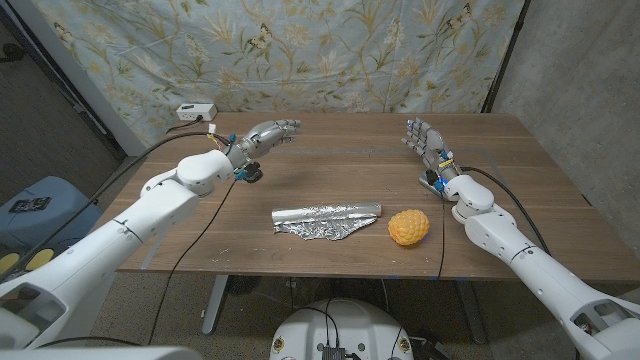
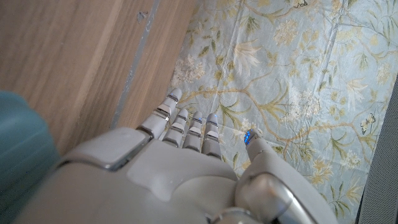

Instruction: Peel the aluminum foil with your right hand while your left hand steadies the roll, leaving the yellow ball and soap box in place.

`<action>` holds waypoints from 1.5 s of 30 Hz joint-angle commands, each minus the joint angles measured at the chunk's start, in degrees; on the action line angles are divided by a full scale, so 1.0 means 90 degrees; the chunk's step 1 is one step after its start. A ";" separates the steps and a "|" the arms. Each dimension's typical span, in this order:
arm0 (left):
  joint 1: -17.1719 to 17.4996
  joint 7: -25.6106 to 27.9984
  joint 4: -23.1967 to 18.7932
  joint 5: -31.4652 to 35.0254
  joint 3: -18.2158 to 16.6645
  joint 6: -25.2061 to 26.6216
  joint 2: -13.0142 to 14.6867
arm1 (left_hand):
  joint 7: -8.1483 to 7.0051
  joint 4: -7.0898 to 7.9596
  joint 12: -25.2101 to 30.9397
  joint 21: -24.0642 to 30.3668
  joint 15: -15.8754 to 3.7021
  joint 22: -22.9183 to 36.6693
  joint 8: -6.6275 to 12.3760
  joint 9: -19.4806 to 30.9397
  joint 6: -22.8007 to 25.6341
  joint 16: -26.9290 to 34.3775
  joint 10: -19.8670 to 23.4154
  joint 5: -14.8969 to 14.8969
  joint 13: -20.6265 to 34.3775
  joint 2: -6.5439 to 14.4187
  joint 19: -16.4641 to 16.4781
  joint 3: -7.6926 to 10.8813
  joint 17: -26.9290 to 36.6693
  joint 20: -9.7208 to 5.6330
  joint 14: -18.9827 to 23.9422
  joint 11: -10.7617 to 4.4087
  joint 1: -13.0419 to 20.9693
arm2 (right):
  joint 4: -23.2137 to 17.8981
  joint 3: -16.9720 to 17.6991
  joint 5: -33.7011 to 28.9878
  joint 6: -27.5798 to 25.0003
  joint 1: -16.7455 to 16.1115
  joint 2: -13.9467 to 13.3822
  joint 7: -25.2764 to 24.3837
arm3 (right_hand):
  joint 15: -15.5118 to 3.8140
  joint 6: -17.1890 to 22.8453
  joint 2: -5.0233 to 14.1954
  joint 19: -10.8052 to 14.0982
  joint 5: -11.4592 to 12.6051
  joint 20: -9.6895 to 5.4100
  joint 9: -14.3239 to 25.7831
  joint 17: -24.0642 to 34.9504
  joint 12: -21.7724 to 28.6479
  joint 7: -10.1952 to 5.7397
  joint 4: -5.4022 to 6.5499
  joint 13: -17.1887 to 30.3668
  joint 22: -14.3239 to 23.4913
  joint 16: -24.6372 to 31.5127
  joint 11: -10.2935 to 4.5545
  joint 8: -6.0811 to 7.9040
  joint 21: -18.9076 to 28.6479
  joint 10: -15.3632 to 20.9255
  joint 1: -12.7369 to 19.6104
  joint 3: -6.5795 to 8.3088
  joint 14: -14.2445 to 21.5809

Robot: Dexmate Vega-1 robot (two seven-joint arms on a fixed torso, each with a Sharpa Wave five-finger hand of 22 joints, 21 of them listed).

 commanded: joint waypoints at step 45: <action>-0.1657 -0.1668 -0.2100 0.1723 0.1331 0.2987 0.0819 | 0.0095 0.0063 0.0260 0.0012 0.0113 0.0109 0.0077 0.0057 -0.0280 0.0187 -0.0230 -0.0025 0.0433 -0.0039 -0.0122 -0.0466 0.0293 0.0121 -0.0105 0.0141 0.0345 | 0.0073 0.0056 -0.0148 0.0084 0.0205 -0.0140 0.0051 | -0.0189 -0.0087 0.0094 -0.0077 -0.0017 -0.0370 0.0024 0.0050 -0.0029 0.0023 -0.0103 0.0009 0.0022 0.0006 0.0001 -0.0013 -0.0009 -0.0142 0.0118 -0.0025 -0.0098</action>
